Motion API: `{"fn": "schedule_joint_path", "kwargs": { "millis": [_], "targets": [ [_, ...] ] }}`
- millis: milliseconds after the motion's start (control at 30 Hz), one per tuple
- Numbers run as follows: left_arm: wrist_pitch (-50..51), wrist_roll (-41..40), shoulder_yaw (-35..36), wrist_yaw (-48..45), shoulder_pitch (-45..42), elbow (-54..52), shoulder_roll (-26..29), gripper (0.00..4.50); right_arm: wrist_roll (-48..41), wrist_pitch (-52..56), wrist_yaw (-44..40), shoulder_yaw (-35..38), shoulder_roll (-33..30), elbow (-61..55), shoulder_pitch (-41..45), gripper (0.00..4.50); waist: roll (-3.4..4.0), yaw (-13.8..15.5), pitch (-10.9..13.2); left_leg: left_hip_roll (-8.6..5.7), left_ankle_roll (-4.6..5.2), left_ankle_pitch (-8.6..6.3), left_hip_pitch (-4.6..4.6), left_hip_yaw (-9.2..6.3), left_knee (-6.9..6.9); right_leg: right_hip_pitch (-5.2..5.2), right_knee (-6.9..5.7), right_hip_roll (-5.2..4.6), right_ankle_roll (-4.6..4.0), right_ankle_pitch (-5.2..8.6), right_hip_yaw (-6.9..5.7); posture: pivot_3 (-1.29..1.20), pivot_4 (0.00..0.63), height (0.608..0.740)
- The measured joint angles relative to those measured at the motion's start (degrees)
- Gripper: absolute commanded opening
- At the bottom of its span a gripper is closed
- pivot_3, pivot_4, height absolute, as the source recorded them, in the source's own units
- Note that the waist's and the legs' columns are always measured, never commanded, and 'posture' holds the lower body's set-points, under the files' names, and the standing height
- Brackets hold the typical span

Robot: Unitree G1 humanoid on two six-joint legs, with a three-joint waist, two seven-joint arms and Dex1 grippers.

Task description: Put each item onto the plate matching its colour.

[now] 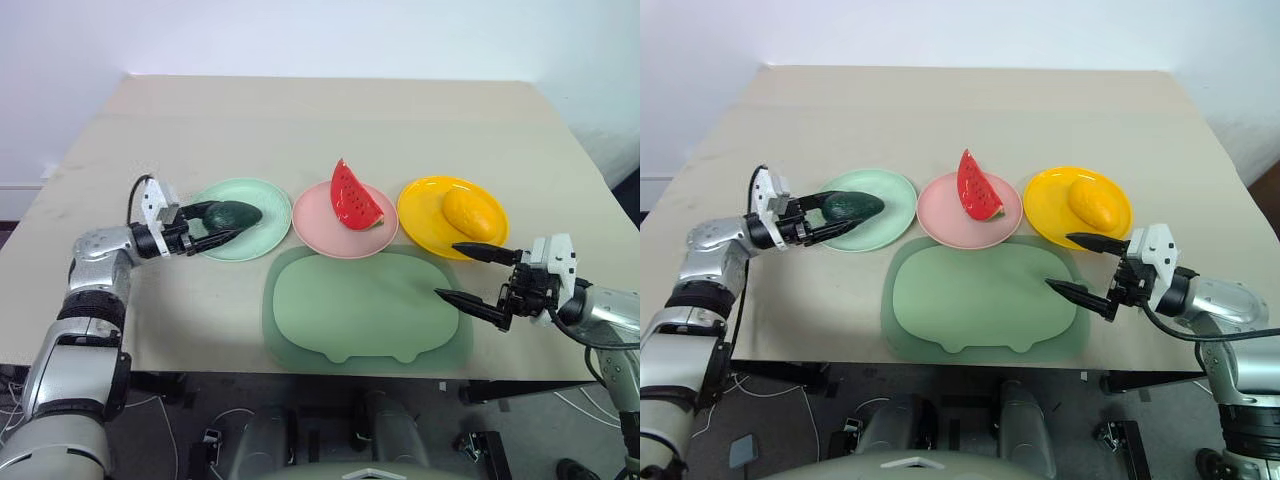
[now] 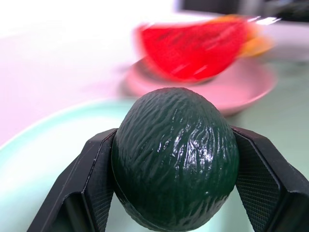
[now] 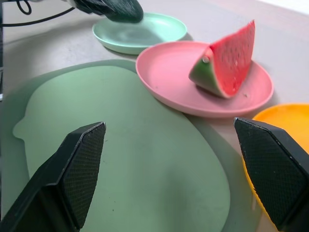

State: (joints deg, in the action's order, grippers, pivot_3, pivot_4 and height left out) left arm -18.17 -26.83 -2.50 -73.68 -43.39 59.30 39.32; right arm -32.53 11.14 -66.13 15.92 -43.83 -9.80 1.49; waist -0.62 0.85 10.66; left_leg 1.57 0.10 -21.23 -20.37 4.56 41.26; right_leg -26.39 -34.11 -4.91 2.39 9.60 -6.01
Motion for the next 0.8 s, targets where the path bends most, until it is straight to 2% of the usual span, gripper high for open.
{"fn": "schedule_joint_path", "kwargs": {
  "millis": [367, 500, 800],
  "targets": [
    [-5.4, 9.7, 3.5, 6.1, 0.0, 5.3, -1.4, 3.08, -0.5, -0.5, -1.3, 0.1, 0.2, -1.4, -0.5, 4.50, -0.01, 0.0, 0.0, 0.00, -0.01, 0.01, 0.01, 0.04, 0.00, 0.00, -0.03, -0.01, 0.00, -0.01, -0.01, 0.00, 0.150, 0.736],
    [-4.5, 11.4, 4.3, 8.2, -1.0, 6.0, -2.6, 4.39, -0.5, -0.5, -1.1, 0.1, 0.2, -1.4, -0.5, 4.50, -0.01, 0.0, 0.0, 0.00, -0.01, 0.00, 0.02, 0.04, 0.00, 0.01, -0.02, 0.00, 0.00, -0.01, -0.01, 0.00, 0.150, 0.736],
    [-3.4, 11.3, 8.5, 7.8, -2.6, 4.7, -3.3, 4.45, -0.4, -0.5, -0.3, 0.0, 1.0, -2.6, -1.2, 4.50, -0.02, -0.1, 0.0, 0.01, -0.03, 0.02, 0.02, 0.04, -0.01, -0.01, -0.04, 0.01, 0.01, -0.01, -0.02, 0.00, 0.150, 0.736]
  ]
}}
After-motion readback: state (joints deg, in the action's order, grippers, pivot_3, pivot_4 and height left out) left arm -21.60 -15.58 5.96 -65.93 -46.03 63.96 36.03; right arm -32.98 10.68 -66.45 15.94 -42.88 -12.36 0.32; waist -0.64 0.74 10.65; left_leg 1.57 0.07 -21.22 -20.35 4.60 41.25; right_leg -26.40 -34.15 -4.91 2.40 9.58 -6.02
